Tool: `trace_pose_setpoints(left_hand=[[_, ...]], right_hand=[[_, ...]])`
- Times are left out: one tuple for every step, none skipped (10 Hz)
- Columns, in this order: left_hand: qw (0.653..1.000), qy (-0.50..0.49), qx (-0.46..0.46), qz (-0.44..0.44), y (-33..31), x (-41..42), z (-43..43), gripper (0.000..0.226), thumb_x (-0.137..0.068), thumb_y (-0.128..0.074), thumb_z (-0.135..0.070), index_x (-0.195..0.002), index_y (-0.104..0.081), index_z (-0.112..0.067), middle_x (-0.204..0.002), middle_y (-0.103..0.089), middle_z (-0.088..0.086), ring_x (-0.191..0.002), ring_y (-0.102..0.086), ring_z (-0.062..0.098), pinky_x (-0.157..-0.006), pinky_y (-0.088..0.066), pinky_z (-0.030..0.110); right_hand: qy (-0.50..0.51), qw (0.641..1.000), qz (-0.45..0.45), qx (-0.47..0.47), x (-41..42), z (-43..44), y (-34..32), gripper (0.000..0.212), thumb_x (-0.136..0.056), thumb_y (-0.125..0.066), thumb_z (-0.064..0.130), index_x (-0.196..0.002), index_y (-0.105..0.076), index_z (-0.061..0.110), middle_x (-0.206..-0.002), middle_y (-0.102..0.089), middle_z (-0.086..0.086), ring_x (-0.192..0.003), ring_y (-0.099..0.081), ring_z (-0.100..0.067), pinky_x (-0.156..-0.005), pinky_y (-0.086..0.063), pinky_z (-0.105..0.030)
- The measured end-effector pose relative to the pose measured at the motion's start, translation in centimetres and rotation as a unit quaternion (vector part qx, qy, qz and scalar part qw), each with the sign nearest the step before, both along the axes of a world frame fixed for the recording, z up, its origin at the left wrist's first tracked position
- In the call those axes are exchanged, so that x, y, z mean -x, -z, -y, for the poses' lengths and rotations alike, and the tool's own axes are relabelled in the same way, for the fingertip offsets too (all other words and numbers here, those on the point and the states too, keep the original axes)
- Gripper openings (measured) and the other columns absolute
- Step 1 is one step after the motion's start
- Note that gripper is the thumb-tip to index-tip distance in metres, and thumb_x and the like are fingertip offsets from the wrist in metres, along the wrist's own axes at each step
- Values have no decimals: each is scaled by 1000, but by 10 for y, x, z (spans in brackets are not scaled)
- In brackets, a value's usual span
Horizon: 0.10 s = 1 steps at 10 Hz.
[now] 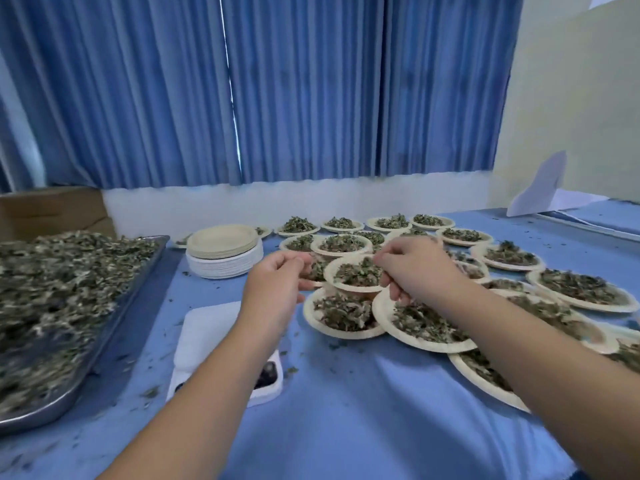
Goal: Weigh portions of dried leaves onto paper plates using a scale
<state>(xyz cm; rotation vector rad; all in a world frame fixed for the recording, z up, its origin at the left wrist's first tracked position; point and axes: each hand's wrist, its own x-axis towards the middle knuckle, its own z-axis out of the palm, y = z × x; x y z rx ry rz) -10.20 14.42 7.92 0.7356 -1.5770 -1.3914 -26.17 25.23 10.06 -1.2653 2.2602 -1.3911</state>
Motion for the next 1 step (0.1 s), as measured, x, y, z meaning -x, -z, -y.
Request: trace_pose_setpoints(left_hand=[[997,-76,-19,-23,6,-41,32,21,-94,-52,-12,-81,-68,-18,-77,-65,-4,-58,-58,11,-56,-42,24]], right_hand=[[-33,999,26,13,-33,39,14,16,-90,-52,12,-81,-66,10,-50,-63,2,-38,-55,-14,-34,-38,-20]])
